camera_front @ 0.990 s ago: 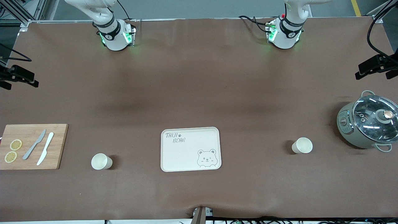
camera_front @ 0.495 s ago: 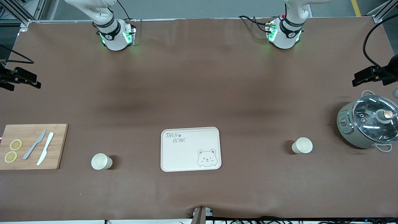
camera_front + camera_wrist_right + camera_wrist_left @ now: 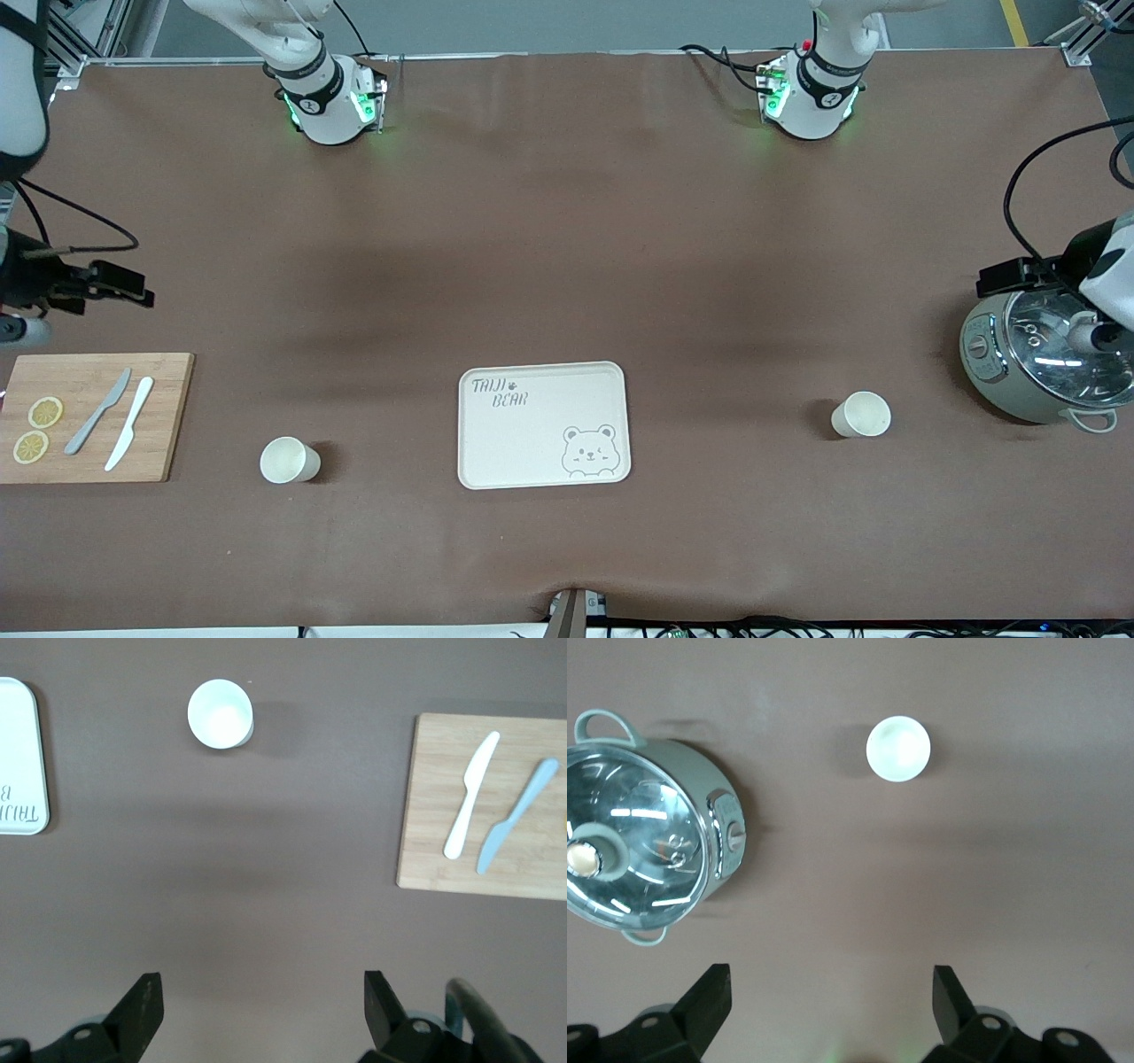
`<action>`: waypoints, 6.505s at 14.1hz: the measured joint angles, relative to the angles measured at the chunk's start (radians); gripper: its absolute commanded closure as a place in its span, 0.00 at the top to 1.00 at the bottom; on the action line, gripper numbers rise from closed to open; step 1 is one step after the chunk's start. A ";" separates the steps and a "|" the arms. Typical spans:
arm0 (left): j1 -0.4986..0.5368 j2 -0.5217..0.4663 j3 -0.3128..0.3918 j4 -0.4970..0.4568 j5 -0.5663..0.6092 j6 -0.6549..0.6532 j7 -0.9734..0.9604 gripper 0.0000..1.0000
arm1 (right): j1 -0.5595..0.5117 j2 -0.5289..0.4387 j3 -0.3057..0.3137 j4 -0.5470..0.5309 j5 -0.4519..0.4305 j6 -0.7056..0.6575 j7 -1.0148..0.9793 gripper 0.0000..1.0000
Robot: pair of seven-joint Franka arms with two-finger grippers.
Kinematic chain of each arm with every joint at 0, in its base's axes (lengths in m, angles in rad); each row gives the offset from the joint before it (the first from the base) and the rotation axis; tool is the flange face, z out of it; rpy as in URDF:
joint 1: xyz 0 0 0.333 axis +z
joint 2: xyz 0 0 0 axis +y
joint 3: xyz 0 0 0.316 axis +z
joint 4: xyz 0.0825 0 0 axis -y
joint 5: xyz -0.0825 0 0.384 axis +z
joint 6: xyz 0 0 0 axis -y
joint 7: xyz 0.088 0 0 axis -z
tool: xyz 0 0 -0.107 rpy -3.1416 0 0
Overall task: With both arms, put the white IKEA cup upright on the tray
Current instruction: 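Reach the right gripper to one cup while the left gripper reaches the other, then grasp the white cups with both grippers and lift them, then carry the cups toward the tray with both grippers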
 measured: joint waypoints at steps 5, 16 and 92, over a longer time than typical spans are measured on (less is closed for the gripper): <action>-0.001 0.080 -0.001 -0.003 0.001 0.106 0.003 1.00 | 0.006 0.173 0.002 0.114 0.001 0.075 0.000 1.00; 0.000 0.326 -0.001 -0.008 0.001 0.328 0.004 1.00 | 0.038 0.417 0.004 0.150 0.002 0.363 0.000 1.00; -0.464 0.602 -0.143 0.019 -0.127 0.849 -0.758 1.00 | 0.339 0.607 0.048 0.365 0.100 0.330 0.594 0.00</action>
